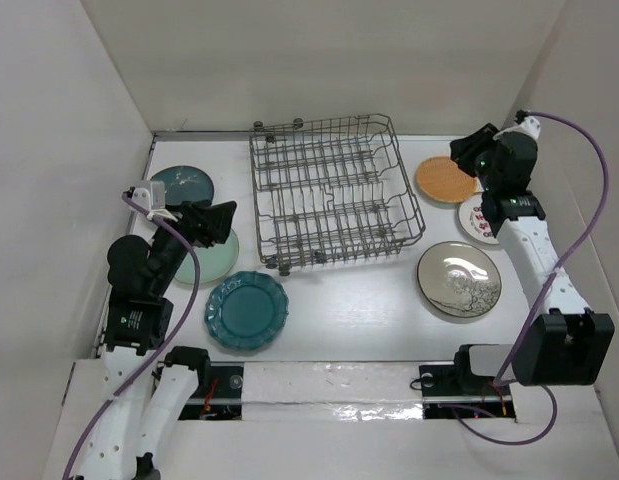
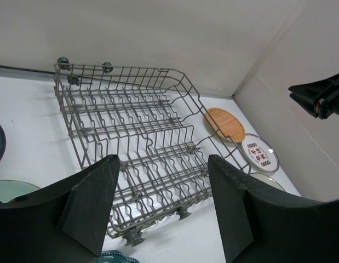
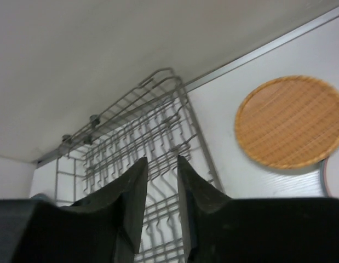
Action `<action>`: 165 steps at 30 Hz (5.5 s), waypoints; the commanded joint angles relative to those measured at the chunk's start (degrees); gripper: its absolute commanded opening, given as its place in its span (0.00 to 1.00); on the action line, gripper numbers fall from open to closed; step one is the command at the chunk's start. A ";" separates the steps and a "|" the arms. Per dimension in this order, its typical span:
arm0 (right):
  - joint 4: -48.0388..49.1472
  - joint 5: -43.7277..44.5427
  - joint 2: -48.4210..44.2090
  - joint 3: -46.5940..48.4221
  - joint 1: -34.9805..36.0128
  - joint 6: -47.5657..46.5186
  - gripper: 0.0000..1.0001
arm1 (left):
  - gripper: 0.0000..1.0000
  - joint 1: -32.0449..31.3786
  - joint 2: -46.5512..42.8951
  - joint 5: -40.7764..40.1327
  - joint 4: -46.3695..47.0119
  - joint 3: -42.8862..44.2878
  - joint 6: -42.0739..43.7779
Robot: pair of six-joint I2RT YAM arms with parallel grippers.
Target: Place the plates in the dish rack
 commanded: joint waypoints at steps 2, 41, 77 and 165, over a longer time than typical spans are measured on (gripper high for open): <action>7.95 -3.01 6.08 1.41 -6.95 1.48 0.52 | 0.62 -0.73 0.32 0.58 4.00 -1.58 1.29; -14.37 -25.18 56.10 37.97 -23.06 -20.49 0.61 | 0.51 -9.79 -3.90 -6.80 1.27 -3.52 6.48; 9.79 -26.34 42.41 25.61 -23.59 -4.42 0.00 | 0.52 -9.79 -2.58 -7.77 1.36 -3.96 5.95; -9.89 31.77 32.11 25.68 24.75 -25.59 0.55 | 0.51 -9.79 -2.32 -8.38 0.66 -4.40 5.51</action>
